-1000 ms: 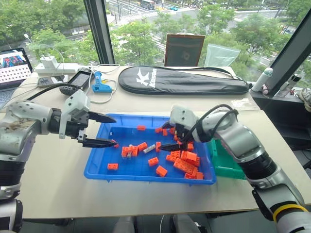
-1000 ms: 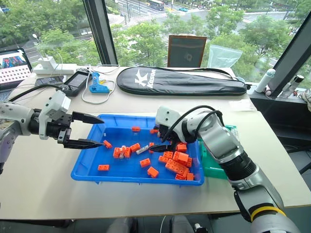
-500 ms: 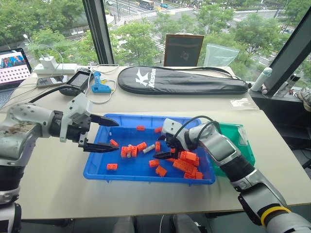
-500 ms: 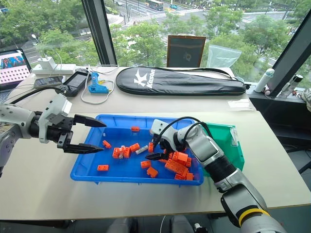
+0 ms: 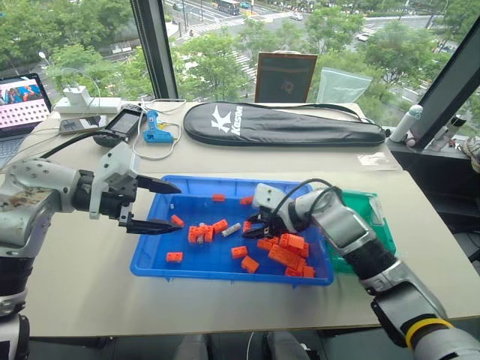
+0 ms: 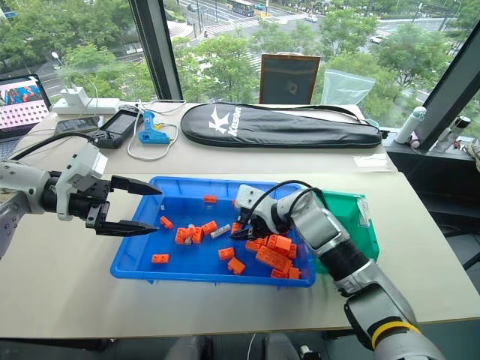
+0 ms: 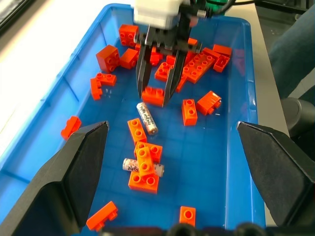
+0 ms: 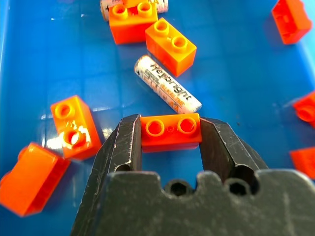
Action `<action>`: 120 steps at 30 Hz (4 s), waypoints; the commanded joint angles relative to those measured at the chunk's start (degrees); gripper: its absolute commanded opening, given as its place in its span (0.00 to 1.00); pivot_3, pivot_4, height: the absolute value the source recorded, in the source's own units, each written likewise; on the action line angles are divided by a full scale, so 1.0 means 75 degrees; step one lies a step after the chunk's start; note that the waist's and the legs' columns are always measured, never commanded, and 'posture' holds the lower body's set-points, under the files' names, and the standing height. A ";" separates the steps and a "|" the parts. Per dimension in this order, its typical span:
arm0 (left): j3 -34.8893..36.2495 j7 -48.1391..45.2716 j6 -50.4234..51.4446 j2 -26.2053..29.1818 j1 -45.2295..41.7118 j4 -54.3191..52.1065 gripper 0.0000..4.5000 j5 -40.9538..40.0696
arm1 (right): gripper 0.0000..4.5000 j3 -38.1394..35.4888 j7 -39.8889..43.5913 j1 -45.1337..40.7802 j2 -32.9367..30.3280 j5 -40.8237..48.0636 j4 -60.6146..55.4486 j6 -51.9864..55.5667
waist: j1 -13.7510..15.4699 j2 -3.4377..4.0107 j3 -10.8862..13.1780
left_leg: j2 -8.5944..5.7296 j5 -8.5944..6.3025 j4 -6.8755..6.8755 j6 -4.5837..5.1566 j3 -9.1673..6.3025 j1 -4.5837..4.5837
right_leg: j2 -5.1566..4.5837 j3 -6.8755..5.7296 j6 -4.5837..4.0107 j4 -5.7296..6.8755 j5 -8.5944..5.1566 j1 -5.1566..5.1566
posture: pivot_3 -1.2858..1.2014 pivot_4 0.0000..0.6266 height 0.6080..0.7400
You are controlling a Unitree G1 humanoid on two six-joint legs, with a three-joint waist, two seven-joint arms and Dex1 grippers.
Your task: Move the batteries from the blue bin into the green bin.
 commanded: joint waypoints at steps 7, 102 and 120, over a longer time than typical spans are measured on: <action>-0.0136 0.0028 -0.0369 -0.0182 -0.0331 0.0137 1.00 0.0227 | 0.57 -0.0459 -0.0563 -0.0263 -0.0357 -0.0610 0.0341 -0.0474 | -0.0064 -0.0001 0.0000 | 0.0003 0.0000 -0.0003 0.0000 -0.0001 0.0002 | 0.0007 0.0001 -0.0001 0.0003 0.0000 -0.0003 | 0.52 0.24 1.00; 0.1310 0.0487 0.0791 0.0685 0.1290 -0.0792 1.00 -0.0142 | 0.99 0.0225 0.0377 -0.0622 0.1241 0.0413 0.1083 -0.2258 | -0.0027 0.0012 0.0015 | -0.0003 0.0006 0.0010 -0.0008 -0.0012 -0.0017 | -0.0002 0.0000 0.0006 0.0003 0.0001 -0.0005 | 0.52 0.24 1.00; 0.1786 0.1183 0.1014 0.0813 0.2079 -0.1201 1.00 -0.0209 | 0.66 0.0005 0.0550 -0.1171 0.2526 -0.0241 0.4278 -0.3775 | -0.0112 0.0016 0.0017 | 0.0004 0.0016 -0.0007 -0.0026 -0.0012 0.0003 | 0.0007 0.0000 -0.0001 0.0018 0.0003 -0.0005 | 0.52 0.24 1.00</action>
